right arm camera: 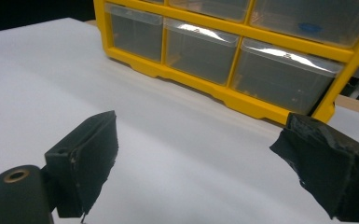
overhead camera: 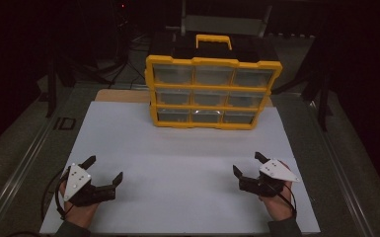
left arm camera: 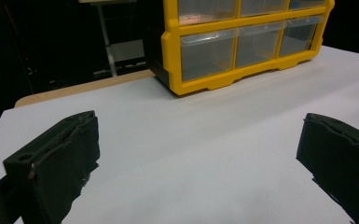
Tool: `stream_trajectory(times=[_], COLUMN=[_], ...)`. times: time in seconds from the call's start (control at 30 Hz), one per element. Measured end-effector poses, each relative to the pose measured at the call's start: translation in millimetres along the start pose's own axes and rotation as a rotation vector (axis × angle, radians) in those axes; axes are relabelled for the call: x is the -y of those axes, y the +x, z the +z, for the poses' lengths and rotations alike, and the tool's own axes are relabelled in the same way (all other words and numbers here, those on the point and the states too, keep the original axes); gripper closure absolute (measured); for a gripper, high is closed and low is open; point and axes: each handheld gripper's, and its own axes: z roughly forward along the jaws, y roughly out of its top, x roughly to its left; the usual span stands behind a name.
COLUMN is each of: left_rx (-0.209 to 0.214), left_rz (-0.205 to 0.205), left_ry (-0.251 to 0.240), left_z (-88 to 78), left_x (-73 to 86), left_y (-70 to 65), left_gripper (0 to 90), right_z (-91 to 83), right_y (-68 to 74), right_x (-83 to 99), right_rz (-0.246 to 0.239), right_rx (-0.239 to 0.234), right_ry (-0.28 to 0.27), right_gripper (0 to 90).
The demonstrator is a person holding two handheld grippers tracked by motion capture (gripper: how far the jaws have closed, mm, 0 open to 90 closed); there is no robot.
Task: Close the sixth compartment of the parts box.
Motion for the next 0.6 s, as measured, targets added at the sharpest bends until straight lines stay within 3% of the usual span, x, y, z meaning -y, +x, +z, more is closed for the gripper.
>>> stream_trajectory(times=[0.23, 0.4, 0.6], left_rx=[0.003, 0.010, 0.012], left_rz=[0.000, 0.000, 0.003], left_ry=[-0.001, 0.000, 0.010], left_z=[-0.4, 0.3, 2.0], left_x=[0.1, 0.3, 0.9], left_y=[0.4, 0.2, -0.5], left_gripper=[0.0, 0.0, 0.0], right_z=[-4.9, -7.0, -8.6], right_y=[-0.5, -2.8, -5.6], right_x=[11.6, 22.8, 24.0], right_rz=[0.045, 0.032, 0.040], right_rx=[-0.024, -0.005, -0.003], right_ry=[-0.064, -0.070, -0.087], right_gripper=[11.1, 11.1, 11.1])
